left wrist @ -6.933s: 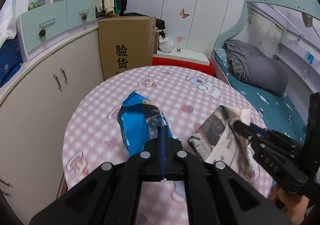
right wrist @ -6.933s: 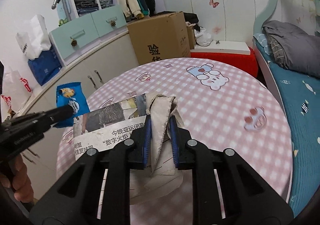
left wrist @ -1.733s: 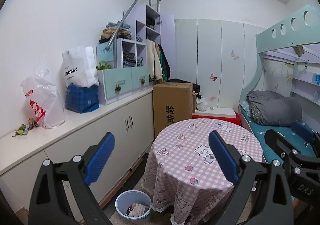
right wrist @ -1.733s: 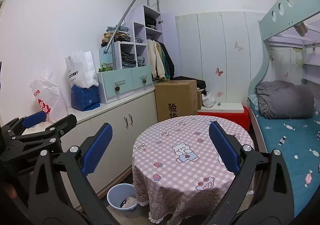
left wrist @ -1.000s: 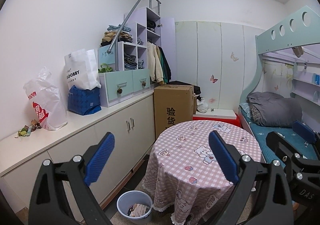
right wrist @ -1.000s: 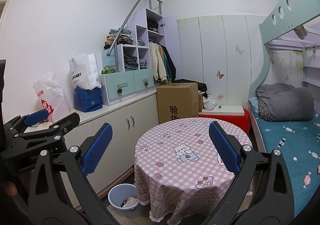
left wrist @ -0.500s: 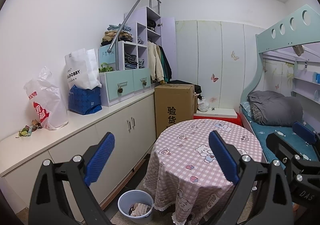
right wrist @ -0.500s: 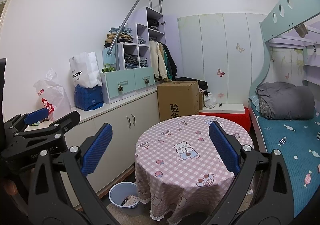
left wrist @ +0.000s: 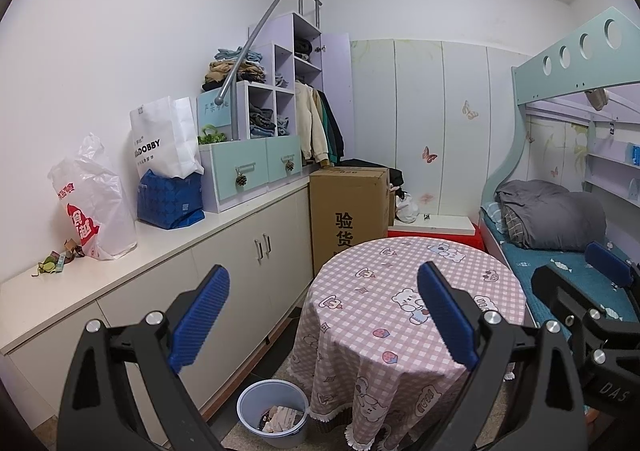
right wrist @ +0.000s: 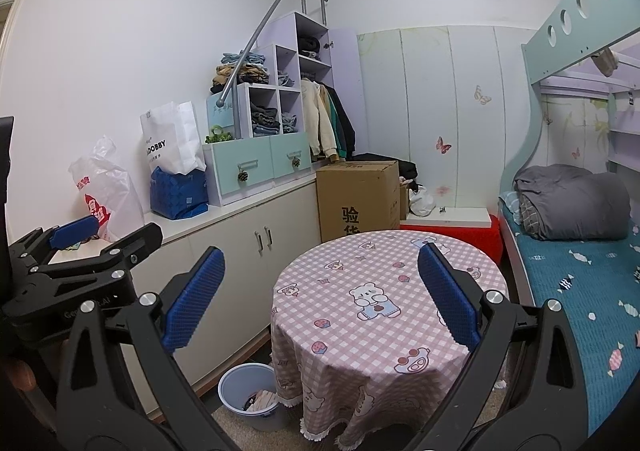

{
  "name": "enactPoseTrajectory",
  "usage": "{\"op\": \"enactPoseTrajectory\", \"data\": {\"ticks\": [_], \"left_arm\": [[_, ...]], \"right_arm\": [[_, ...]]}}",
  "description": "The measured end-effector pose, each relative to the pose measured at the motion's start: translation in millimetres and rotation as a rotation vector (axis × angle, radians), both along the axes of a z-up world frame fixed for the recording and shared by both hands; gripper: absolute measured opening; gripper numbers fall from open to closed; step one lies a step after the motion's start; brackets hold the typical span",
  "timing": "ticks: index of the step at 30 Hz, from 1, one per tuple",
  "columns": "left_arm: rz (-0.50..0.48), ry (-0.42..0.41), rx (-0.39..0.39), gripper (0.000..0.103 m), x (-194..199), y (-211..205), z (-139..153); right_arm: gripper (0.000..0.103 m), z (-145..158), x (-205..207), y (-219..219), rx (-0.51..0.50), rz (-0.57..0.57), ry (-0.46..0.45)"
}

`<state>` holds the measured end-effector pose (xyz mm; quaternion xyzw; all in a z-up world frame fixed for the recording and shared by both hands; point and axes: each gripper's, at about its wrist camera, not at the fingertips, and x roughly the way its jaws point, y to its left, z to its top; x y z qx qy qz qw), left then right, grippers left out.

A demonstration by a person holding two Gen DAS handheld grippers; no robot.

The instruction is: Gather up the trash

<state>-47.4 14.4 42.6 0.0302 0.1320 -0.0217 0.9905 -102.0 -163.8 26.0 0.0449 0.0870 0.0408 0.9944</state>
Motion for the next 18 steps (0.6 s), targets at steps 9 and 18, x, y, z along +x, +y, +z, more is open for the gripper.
{"op": "enactPoseTrajectory", "data": {"ticks": [9, 18], "left_arm": [[0.002, 0.001, 0.000, 0.093, 0.0, 1.3, -1.4], [0.002, 0.000, 0.001, 0.093, -0.2, 1.4, -1.1]], "right_arm": [[0.095, -1.2, 0.9, 0.9, -0.001, 0.005, 0.000], [0.095, -0.7, 0.7, 2.0, -0.001, 0.003, 0.000]]}}
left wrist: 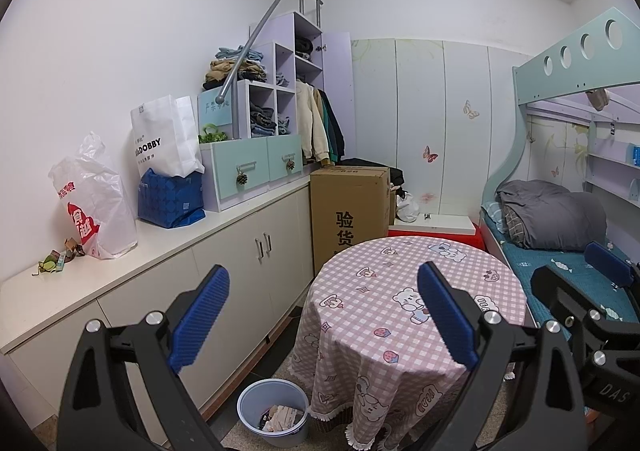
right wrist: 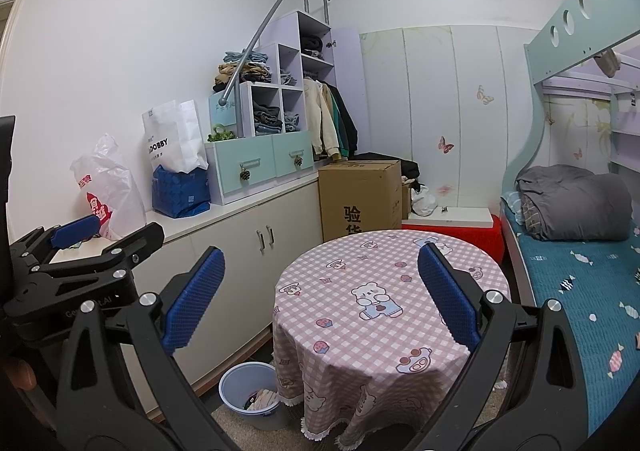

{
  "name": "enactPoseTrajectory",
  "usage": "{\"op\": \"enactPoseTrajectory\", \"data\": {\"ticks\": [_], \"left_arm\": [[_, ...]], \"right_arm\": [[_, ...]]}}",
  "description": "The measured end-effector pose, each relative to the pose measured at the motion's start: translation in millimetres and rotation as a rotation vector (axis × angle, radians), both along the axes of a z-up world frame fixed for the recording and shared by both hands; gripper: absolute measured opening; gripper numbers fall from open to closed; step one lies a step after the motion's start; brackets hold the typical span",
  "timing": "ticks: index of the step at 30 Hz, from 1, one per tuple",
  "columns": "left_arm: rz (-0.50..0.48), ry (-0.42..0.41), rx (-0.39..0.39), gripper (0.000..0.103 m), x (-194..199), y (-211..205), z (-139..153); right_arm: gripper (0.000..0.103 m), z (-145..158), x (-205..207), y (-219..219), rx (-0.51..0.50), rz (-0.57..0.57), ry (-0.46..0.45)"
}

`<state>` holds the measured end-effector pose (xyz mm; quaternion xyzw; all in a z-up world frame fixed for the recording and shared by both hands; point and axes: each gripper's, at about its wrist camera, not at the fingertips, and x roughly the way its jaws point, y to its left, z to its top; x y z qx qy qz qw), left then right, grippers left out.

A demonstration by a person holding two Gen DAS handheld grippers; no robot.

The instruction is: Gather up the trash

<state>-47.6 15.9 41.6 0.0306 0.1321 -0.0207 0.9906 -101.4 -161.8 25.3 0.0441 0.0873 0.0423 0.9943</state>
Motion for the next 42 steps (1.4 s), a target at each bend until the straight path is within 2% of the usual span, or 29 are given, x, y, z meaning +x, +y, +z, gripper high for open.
{"op": "enactPoseTrajectory", "data": {"ticks": [42], "left_arm": [[0.001, 0.010, 0.005, 0.093, -0.2, 7.3, -6.0]], "right_arm": [[0.095, -7.0, 1.4, -5.4, -0.001, 0.036, 0.015]]}}
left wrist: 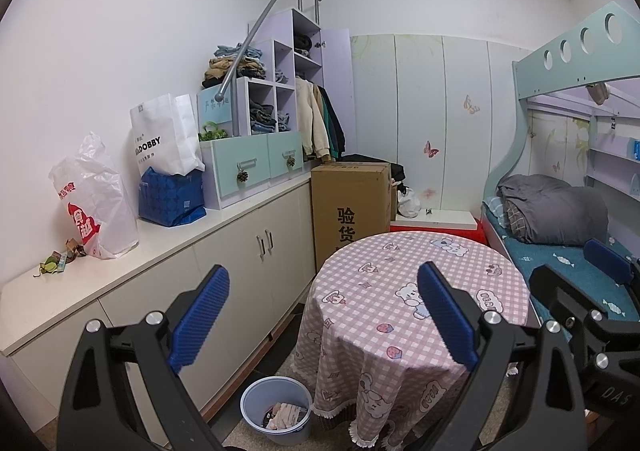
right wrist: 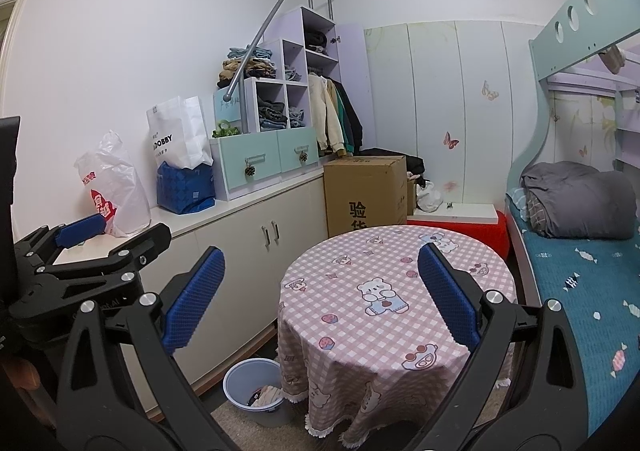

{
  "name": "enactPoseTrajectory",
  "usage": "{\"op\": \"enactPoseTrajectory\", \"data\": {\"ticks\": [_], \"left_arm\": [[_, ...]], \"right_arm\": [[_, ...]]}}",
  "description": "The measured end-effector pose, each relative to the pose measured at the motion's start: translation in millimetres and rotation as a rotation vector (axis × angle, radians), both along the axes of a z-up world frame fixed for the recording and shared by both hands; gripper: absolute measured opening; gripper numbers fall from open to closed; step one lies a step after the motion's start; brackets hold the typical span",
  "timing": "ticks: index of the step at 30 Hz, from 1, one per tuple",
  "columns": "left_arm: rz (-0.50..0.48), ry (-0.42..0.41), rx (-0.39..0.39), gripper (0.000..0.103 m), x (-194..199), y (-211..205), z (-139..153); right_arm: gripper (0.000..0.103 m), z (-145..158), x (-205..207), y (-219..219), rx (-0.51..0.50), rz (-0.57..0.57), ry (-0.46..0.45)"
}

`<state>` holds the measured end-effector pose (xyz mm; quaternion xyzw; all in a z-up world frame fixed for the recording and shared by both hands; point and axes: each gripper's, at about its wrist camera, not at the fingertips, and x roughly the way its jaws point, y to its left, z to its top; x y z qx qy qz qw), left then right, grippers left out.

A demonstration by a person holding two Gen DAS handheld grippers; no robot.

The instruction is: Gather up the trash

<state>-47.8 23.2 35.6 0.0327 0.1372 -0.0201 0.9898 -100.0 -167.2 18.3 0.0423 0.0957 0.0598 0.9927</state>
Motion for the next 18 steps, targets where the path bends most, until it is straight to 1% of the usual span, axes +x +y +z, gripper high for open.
{"op": "enactPoseTrajectory", "data": {"ticks": [18], "left_arm": [[-0.002, 0.005, 0.004, 0.093, 0.9, 2.1, -2.8]], "right_arm": [[0.095, -0.7, 2.9, -2.5, 0.004, 0.006, 0.007]]}}
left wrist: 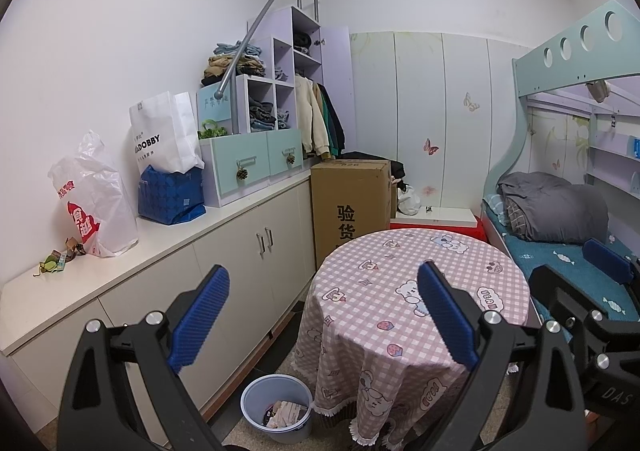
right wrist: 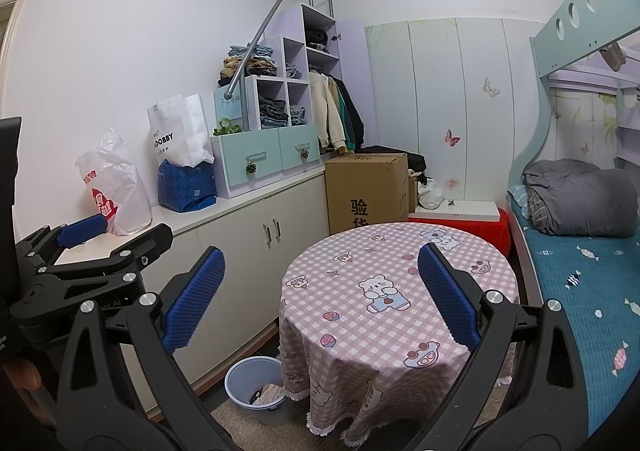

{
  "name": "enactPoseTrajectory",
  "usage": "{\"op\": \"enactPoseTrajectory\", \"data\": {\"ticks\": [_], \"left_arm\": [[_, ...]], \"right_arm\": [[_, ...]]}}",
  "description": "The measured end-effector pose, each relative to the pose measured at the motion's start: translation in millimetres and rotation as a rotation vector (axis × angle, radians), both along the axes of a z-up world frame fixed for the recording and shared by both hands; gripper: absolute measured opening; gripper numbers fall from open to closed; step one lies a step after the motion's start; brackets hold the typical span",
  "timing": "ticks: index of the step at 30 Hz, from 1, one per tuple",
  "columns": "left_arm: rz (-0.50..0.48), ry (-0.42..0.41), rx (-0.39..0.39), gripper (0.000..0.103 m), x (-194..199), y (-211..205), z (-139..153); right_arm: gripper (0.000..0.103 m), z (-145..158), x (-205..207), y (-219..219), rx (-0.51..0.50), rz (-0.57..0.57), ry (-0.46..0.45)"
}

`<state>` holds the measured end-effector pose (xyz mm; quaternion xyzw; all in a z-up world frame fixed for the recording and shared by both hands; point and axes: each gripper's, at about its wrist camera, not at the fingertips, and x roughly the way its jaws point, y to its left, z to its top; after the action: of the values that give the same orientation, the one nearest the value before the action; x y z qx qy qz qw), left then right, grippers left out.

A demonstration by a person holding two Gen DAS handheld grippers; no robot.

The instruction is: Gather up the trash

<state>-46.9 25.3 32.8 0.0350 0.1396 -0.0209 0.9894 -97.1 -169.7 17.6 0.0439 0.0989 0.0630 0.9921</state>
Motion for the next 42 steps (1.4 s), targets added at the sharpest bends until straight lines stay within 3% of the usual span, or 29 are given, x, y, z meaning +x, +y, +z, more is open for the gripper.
{"op": "enactPoseTrajectory", "data": {"ticks": [42], "left_arm": [[-0.001, 0.005, 0.004, 0.093, 1.5, 5.0, -3.7]], "right_arm": [[0.095, -3.4, 0.9, 0.5, -0.001, 0.014, 0.010]]}}
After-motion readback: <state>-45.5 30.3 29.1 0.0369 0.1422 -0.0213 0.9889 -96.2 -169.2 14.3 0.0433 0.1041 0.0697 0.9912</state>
